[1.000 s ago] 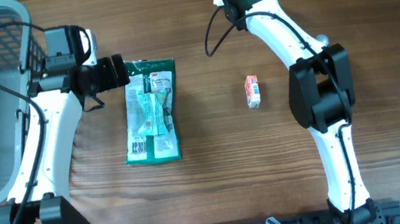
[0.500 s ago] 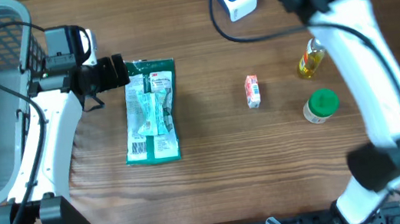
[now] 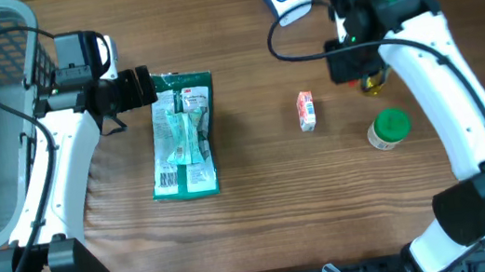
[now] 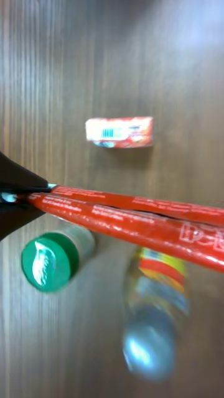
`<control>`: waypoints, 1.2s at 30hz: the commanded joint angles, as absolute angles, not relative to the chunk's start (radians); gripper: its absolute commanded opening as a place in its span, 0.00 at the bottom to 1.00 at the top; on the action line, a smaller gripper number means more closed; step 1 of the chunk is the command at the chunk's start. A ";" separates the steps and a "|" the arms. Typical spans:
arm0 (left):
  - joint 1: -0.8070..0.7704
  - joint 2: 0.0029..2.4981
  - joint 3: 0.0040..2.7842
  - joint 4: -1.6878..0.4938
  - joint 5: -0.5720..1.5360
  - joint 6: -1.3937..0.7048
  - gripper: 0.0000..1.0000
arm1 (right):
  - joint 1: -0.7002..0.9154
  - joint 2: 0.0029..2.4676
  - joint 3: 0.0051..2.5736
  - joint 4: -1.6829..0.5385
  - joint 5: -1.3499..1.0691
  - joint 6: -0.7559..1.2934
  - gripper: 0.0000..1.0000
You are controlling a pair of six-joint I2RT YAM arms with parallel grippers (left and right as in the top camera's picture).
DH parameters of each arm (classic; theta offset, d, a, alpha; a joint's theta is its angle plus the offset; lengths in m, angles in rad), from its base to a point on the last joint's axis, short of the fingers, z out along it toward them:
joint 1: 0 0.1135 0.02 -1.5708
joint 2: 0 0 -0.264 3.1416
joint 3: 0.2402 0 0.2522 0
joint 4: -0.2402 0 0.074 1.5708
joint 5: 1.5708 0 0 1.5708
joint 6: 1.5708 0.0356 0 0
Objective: Scan the item barcode
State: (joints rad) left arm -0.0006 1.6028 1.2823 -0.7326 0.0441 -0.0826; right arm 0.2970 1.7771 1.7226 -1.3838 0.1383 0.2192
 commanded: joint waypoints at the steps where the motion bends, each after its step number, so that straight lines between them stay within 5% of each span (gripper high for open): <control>1: 0.003 1.599 1.289 -0.730 0.052 -0.067 1.00 | 0.293 1.790 1.570 -1.292 0.135 0.274 0.04; 9: 0.003 1.599 1.289 -0.730 0.052 -0.067 1.00 | 0.293 1.790 1.291 -1.010 0.270 0.316 0.04; 17: 0.003 1.599 1.289 -0.730 0.052 -0.067 1.00 | 0.293 1.792 1.251 -0.995 0.337 0.341 0.05; 22: 0.003 1.599 1.289 -0.730 0.052 -0.067 1.00 | 0.293 1.792 1.251 -0.964 0.313 0.341 0.47; 24: 0.003 1.599 1.289 -0.730 0.052 -0.067 1.00 | 0.293 1.792 1.251 -0.942 0.277 0.342 0.55; 30: 0.003 1.599 1.289 -0.730 0.052 -0.067 1.00 | 0.294 1.792 1.251 -0.792 -0.111 0.340 0.58; 36: 0.003 1.599 1.289 -0.730 0.052 -0.067 1.00 | 0.295 1.792 1.250 -0.759 -0.166 0.353 0.57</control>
